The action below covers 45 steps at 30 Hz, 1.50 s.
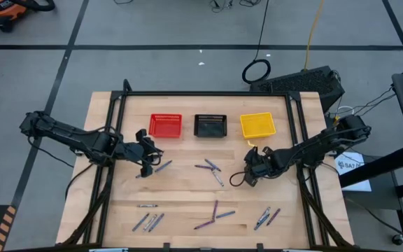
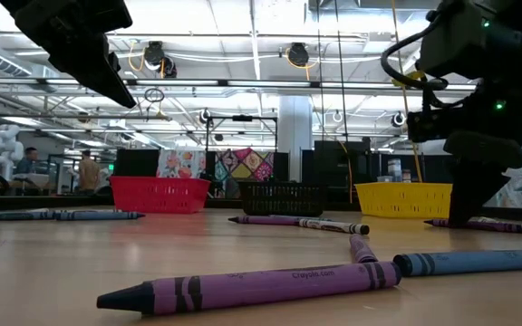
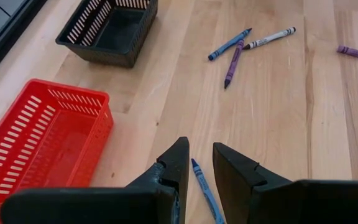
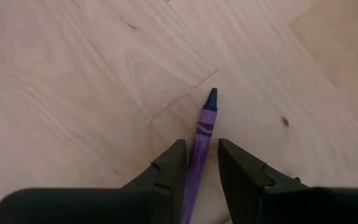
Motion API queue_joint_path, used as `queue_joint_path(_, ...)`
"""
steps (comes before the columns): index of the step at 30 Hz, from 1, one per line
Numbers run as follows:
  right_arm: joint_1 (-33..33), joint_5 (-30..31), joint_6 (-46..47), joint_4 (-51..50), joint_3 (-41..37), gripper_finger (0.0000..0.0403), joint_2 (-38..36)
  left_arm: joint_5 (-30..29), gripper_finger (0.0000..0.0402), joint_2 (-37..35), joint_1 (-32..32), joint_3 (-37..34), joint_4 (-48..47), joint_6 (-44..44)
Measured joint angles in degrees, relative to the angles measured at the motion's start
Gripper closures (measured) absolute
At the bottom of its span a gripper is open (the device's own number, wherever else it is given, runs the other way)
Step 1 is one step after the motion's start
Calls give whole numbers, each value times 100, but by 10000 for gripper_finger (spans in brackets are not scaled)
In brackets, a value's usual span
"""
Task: Sort crayons
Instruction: Put the purple crayon into the yellow basket
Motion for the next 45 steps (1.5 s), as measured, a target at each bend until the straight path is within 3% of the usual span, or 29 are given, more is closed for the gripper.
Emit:
queue_joint_path(7, -126, -156, 235, 50, -4, 395, 2, 0, 324, 0, 0, 0, 1, -1)
queue_joint_path(21, -270, -193, 379, 318, 50, 401, -216, 2, 324, 0, 0, 0, 2, -1)
queue_joint_path(31, -736, 443, -1041, -120, 692, 402, -835, 28, 324, -2, 0, 0, 2, -8)
queue_joint_path(45, -2123, 924, -3238, -1145, 841, 403, -1587, 28, 324, -2, 0, 0, 4, -152)
